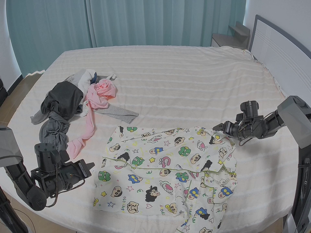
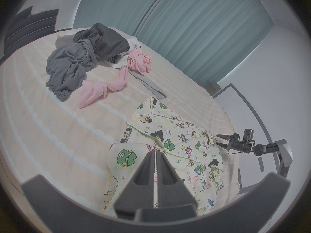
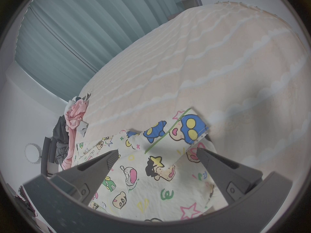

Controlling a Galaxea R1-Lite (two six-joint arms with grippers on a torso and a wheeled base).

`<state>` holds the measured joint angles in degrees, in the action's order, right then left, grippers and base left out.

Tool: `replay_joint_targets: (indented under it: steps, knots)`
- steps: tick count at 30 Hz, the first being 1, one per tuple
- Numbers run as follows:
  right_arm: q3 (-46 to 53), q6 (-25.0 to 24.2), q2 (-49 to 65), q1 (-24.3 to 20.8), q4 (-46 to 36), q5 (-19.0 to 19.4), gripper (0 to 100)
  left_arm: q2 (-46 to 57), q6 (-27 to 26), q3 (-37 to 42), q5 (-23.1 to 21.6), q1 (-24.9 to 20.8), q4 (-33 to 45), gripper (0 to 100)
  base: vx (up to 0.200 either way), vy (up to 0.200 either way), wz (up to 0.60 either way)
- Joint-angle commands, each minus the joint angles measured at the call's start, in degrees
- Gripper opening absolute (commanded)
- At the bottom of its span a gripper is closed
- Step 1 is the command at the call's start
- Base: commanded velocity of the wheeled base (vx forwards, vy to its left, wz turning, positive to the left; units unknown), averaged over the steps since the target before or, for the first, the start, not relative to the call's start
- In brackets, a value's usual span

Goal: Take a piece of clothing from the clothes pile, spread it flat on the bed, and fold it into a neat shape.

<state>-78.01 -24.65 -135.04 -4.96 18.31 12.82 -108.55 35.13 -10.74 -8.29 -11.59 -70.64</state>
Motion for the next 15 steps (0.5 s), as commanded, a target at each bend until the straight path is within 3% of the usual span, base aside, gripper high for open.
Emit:
replay_joint_targets:
  steps: [1,10,11,15]
  knots:
    - [-0.57,0.04,-1.46,-0.93,0.15,-0.34,100,-2.29,-0.06,0.28,0.03,0.08,-0.55,0,0.000,0.000,0.00]
    - [-3.91,0.04,-3.13,-1.10,-0.03,-1.05,100,-2.55,-0.06,0.81,0.03,0.08,-1.78,0,0.000,0.000,0.00]
    - [-4.17,0.04,-3.66,-1.19,-0.03,-1.05,0,-2.55,-0.06,0.81,0.03,0.08,-1.78,0,0.000,0.000,0.00]
    - [-4.70,0.04,-4.71,-1.89,0.15,-2.80,0,-2.90,-0.06,0.81,0.03,0.17,-1.78,0,0.000,0.000,0.00]
